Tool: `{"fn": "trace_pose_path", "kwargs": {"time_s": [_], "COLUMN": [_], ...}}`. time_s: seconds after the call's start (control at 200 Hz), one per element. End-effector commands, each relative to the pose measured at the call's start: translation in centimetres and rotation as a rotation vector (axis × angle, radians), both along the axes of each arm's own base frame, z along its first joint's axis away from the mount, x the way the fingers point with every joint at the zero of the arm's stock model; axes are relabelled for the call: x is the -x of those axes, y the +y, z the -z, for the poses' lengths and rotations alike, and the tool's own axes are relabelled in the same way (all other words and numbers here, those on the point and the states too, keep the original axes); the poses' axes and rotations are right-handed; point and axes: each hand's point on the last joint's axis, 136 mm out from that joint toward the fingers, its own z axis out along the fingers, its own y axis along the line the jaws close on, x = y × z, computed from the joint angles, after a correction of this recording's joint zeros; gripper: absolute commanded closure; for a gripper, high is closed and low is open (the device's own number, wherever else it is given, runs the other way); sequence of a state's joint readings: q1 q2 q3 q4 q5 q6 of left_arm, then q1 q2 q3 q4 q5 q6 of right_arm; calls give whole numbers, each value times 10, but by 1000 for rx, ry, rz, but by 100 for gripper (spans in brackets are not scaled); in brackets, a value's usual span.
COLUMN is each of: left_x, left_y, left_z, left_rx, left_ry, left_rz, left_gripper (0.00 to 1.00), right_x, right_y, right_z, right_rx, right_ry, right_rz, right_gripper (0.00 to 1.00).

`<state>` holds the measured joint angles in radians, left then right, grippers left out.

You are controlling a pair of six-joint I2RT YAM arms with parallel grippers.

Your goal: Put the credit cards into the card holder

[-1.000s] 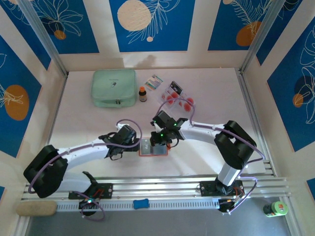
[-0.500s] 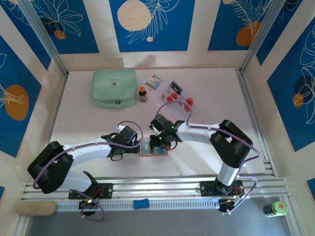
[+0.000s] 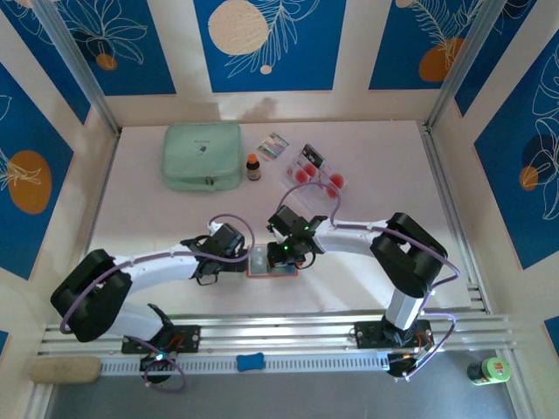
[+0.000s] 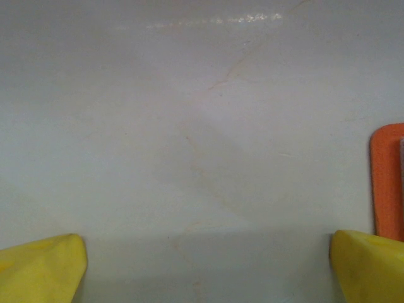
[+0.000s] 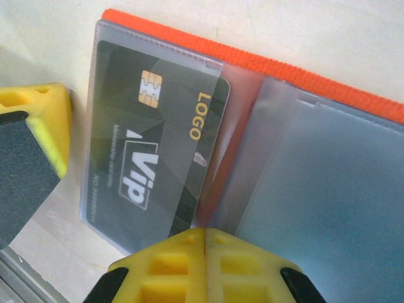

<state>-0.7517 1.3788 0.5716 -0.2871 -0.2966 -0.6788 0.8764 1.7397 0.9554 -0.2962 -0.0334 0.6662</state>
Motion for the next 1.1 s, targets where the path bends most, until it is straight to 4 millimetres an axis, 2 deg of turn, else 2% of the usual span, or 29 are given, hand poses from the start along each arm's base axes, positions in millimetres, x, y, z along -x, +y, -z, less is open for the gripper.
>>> {"fn": "trace_pose_path", "kwargs": {"time_s": [0.0, 0.685, 1.095], "left_x": [2, 6, 5], "left_y": [-9, -7, -8], "left_z": [9, 16, 15], "left_rx": [38, 44, 53], "left_ry": [44, 50, 44], "left_rz": [12, 8, 7], "left_gripper": [0, 0, 0], "right_x": [4, 10, 12], "right_y": [9, 25, 23], "right_z": [1, 1, 4], "right_rx": [-9, -33, -39], "right_ry": [23, 67, 97], "right_rz": [-21, -77, -78], "right_gripper": [100, 100, 100]}}
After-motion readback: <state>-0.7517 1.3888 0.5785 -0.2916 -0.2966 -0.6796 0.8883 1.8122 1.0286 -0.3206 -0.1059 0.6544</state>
